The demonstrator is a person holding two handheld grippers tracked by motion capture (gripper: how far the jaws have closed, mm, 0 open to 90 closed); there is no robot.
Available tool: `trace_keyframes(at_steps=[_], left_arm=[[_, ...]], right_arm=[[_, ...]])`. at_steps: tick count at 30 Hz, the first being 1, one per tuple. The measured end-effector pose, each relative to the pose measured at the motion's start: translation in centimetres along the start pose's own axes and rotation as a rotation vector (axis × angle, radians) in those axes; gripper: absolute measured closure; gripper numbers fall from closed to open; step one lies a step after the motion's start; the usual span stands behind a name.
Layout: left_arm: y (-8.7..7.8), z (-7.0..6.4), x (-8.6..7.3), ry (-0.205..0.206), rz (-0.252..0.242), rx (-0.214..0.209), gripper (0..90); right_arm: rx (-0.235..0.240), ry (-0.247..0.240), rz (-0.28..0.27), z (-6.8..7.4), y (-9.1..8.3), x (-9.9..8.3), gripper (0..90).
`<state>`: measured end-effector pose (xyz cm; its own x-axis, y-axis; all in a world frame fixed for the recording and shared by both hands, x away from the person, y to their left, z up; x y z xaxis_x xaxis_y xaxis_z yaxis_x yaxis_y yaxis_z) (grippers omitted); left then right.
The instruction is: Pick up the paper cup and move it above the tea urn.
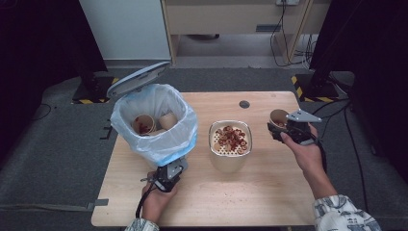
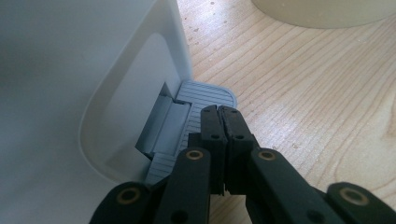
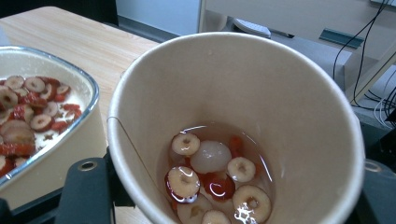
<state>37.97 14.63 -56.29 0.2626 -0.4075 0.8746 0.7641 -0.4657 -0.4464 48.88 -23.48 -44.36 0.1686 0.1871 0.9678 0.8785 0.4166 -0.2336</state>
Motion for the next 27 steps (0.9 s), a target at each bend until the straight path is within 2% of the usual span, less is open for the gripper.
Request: trace_keyframes(at_steps=[4, 16, 20, 23, 25, 27], left_arm=[[0.0, 0.0, 0.0, -0.004, 0.0, 0.0, 87.9], [0.0, 0.1, -0.1, -0.005, -0.006, -0.004, 87.9], [0.0, 0.0, 0.0, -0.004, -0.006, -0.003, 87.9], [0.0, 0.1, 0.0, -0.005, -0.004, -0.006, 88.0], [0.0, 0.1, 0.0, -0.01, -0.005, -0.007, 87.9], [0.0, 0.1, 0.0, -0.007, -0.005, -0.008, 87.9]], right_arm=[[0.003, 0.006, 0.0, 0.0, 0.1, 0.4, 32.6], [0.024, -0.029, -0.01, 0.1, 0.7, 1.9, 32.6], [0.038, -0.038, -0.027, 0.0, 0.8, 3.3, 32.6], [0.051, -0.055, -0.03, 0.0, 1.0, 3.9, 32.6], [0.057, -0.084, -0.029, -0.2, 1.4, 4.7, 32.6], [0.058, -0.086, -0.029, -0.2, 1.5, 5.0, 32.6]])
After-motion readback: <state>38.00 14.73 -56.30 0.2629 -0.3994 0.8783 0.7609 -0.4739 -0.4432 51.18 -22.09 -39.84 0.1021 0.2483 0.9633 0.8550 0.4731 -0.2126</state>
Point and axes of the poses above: each handheld gripper's, and its own axes: y roughly forward along the jaws, x roughly out of its top, z roughly to its left, the point moved 6 cm from there along y, roughly forward along the jaws, and after that the axes turned 14 degrees about -z, right-handed, at the moved point
